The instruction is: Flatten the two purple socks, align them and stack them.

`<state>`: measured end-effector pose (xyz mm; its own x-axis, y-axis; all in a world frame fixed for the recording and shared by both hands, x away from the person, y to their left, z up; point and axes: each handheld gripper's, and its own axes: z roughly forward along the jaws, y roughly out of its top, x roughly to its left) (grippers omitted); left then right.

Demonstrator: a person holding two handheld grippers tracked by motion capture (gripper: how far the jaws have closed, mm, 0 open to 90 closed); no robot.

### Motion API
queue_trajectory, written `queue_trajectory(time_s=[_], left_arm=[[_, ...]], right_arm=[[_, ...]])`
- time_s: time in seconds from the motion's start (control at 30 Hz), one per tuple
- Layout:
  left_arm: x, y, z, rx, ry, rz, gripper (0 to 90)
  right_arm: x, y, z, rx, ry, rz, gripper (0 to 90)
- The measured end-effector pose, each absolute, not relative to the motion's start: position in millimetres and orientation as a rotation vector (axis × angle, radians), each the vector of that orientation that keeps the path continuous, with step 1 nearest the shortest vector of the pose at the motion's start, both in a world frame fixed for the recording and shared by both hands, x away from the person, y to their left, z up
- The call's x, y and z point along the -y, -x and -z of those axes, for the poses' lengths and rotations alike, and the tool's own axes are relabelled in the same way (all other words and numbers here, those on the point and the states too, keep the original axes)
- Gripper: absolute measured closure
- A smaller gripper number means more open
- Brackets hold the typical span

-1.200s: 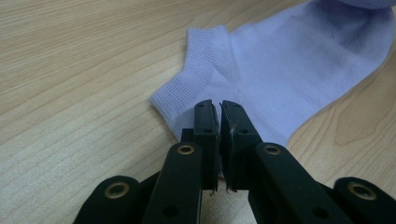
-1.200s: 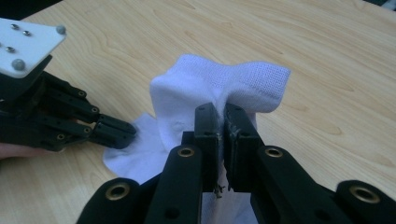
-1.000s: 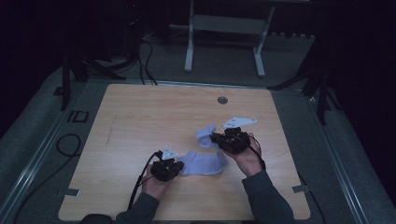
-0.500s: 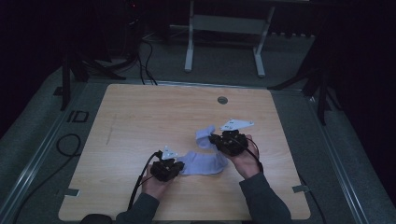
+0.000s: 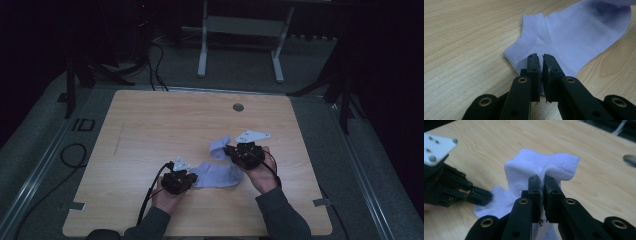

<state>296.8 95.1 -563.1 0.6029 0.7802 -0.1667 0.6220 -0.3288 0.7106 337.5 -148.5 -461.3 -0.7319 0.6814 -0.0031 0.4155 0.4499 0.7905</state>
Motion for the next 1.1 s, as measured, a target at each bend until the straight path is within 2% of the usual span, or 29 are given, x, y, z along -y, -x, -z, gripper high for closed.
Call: queue_trajectory(time_s=[0.4, 0.67, 0.93, 1.0, 1.03, 1.1], left_arm=[[-96, -297, 562, -1.105, -2.062, -0.258, 82.0], [-104, -296, 544, -1.076, -1.98, -0.224, 74.0], [-92, -302, 537, -1.022, -1.953, -0.168, 66.4], [-91, -304, 536, -1.022, -1.941, -0.165, 68.0], [-90, -304, 536, -1.012, -1.938, -0.167, 71.8], [-90, -303, 536, -0.996, -1.941, -0.181, 85.6]], right_arm=[[138, -336, 497, -2.47, -0.983, -1.174, 84.6], [136, -335, 502, -2.485, -0.974, -1.176, 84.6], [129, -333, 502, -2.501, -0.937, -1.187, 84.5], [127, -332, 503, -2.509, -0.928, -1.185, 84.5], [126, -332, 503, -2.512, -0.926, -1.185, 84.5], [125, -331, 503, -2.52, -0.914, -1.184, 84.2]])
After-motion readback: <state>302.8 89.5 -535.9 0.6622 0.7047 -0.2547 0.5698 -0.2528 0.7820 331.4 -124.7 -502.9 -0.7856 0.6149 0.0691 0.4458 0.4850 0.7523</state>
